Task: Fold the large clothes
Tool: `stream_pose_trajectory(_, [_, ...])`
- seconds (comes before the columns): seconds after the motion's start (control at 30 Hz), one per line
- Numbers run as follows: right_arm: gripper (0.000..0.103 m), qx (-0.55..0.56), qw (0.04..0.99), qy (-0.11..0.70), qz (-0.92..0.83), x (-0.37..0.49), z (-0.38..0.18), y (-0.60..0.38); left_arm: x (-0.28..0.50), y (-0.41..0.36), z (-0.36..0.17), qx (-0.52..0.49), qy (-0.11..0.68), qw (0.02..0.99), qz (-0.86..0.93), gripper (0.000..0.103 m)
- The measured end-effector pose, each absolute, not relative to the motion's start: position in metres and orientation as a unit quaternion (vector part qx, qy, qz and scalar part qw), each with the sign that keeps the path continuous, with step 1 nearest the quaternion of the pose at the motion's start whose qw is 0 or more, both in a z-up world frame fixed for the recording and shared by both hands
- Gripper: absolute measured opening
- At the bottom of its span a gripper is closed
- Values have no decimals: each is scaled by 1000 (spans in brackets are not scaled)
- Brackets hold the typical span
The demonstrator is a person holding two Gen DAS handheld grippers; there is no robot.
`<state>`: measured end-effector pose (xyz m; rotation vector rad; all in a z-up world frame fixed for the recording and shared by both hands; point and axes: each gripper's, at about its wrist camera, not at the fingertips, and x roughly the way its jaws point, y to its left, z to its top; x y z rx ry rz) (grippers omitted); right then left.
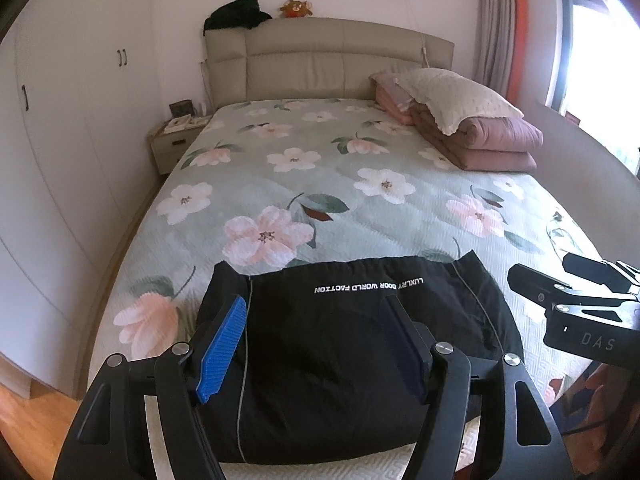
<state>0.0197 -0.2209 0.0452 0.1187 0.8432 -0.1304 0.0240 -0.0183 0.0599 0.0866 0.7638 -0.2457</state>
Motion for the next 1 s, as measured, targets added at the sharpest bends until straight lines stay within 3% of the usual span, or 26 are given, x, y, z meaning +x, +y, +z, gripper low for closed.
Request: stream_pose_trajectory(1.0, [97,60,904,419,-64,2,47,-223,12,-8,65,54,370,921,-108,71])
